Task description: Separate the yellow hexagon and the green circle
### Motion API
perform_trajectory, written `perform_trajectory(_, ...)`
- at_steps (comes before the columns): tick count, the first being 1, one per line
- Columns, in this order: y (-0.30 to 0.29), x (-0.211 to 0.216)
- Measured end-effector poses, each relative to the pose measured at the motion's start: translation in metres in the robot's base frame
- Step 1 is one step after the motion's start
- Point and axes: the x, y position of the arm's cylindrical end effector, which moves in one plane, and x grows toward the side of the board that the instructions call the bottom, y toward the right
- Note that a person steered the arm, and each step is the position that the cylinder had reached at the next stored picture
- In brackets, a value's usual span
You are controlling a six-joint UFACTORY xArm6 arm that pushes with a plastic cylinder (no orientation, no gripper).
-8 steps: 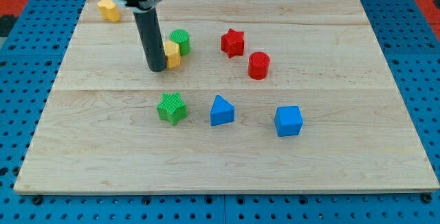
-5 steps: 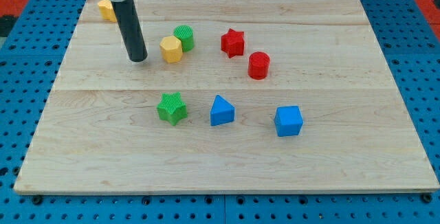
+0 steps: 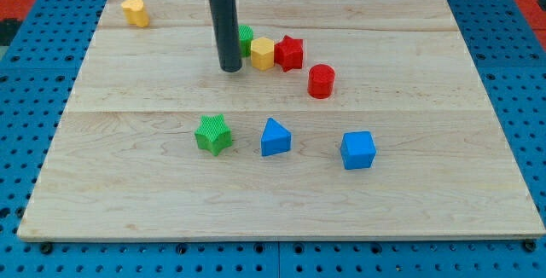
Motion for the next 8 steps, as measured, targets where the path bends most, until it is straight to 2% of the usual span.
perform_trajectory(1, 0.03, -0.029)
perform_trajectory(3, 0.05, -0.006)
perform_trajectory(4, 0.094, -0.021)
perform_trajectory(5, 0.091, -0.056)
perform_trajectory(6, 0.058, -0.07)
perform_trajectory(8, 0.045, -0.071)
